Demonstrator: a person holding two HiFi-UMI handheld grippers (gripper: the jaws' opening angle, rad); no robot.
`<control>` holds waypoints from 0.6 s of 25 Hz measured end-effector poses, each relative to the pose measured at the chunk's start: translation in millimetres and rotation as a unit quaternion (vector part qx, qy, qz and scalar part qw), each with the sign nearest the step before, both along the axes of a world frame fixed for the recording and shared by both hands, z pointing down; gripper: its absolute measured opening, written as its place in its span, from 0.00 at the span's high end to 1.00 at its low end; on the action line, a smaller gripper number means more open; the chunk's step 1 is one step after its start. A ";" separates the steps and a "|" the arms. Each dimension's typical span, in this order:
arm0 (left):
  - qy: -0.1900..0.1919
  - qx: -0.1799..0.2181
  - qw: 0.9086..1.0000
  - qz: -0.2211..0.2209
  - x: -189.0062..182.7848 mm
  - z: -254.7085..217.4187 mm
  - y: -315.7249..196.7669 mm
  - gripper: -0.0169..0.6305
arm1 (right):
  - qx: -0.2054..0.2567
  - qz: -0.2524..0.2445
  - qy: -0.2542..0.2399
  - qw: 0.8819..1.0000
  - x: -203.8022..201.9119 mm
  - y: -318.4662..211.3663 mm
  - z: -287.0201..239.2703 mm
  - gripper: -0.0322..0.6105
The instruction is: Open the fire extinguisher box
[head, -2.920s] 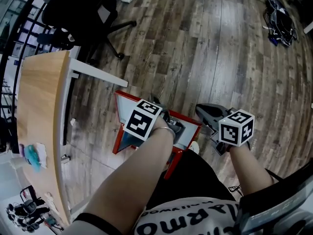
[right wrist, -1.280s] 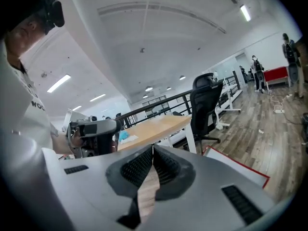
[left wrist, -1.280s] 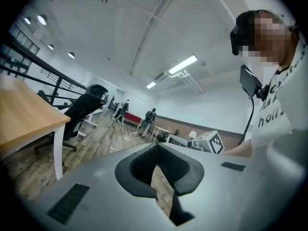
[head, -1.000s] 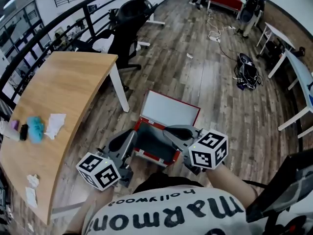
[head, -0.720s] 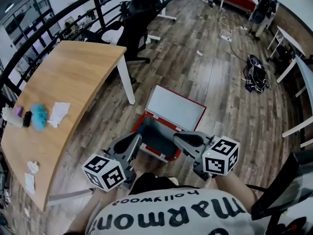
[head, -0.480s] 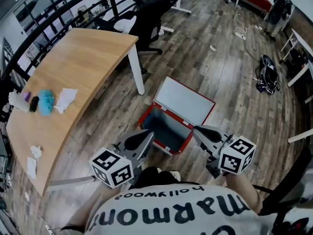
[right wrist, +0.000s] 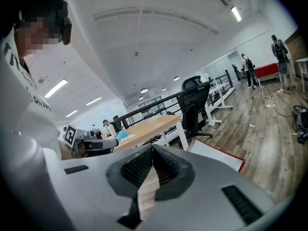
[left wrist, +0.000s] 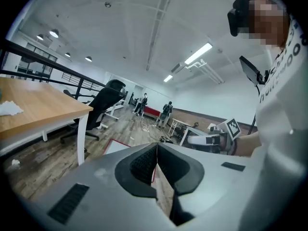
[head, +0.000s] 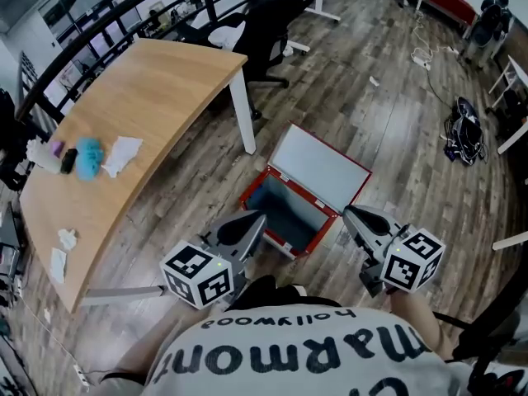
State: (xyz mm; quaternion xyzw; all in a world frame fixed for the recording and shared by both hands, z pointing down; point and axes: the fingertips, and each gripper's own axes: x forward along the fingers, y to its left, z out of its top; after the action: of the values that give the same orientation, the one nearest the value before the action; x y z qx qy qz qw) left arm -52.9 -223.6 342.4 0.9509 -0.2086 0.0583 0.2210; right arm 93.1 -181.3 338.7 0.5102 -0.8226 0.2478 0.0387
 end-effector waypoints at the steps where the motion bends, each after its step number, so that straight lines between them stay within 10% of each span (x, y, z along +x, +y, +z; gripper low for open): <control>1: 0.000 -0.001 1.000 -0.003 -0.4 0.7 0.7 0.96 | -0.001 0.000 0.000 1.000 0.6 1.2 0.9 0.94; 15: -0.002 -0.013 1.000 -0.021 -8.0 7.0 7.8 0.96 | -0.011 0.013 0.012 1.000 10.8 11.3 6.1 0.94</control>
State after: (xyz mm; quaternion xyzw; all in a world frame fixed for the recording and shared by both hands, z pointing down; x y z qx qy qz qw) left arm -60.9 -215.8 349.4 0.9433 -0.2281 0.0584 0.2341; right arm 103.9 -170.0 344.8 0.5236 -0.8124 0.2514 0.0507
